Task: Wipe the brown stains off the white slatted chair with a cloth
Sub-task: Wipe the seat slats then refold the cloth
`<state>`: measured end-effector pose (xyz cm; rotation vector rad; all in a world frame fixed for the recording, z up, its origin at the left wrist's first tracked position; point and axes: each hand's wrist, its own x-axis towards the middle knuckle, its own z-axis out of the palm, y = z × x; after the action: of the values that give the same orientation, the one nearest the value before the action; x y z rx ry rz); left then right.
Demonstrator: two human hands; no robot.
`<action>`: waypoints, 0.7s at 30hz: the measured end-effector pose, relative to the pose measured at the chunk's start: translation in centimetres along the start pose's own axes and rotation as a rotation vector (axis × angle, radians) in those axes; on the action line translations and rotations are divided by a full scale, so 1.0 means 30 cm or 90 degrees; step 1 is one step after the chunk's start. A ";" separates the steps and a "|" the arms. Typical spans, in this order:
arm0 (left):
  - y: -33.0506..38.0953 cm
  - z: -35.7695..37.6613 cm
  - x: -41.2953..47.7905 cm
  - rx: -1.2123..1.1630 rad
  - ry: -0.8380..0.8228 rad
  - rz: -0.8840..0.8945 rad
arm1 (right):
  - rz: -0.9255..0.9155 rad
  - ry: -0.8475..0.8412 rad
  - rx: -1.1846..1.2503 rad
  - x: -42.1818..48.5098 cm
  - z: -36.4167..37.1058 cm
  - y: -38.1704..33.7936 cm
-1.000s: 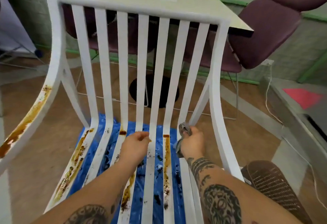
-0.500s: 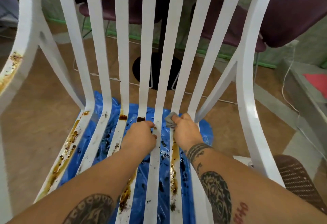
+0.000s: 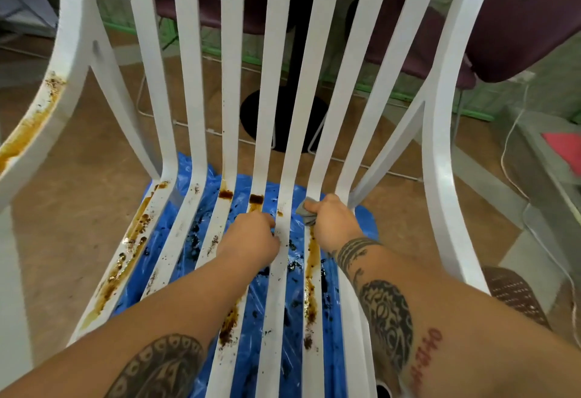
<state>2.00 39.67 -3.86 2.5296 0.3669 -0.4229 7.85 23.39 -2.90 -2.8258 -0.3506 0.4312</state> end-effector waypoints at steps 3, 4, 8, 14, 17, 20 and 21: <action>0.006 -0.004 -0.020 -0.010 -0.010 0.004 | -0.016 -0.023 0.002 -0.052 -0.001 0.018; 0.008 -0.011 -0.029 -0.024 -0.010 0.001 | -0.030 -0.049 -0.008 -0.066 -0.016 0.020; -0.001 -0.036 -0.049 -0.063 0.007 -0.009 | -0.017 -0.123 -0.086 -0.064 -0.114 -0.016; -0.005 -0.057 -0.077 -0.084 0.021 0.012 | 0.053 -0.063 0.046 -0.052 -0.060 -0.034; -0.014 -0.040 -0.093 -0.101 0.019 0.014 | 0.047 -0.038 0.045 -0.117 0.042 -0.034; -0.021 -0.042 -0.108 -0.111 0.010 0.005 | 0.038 -0.091 0.002 -0.140 0.046 -0.037; -0.023 -0.043 -0.112 -0.112 0.006 0.003 | 0.030 -0.120 0.011 -0.144 0.025 -0.041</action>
<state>-1.02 40.37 -1.89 2.3612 0.3853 -0.3601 3.35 23.51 -2.13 -2.7886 -0.3158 0.7096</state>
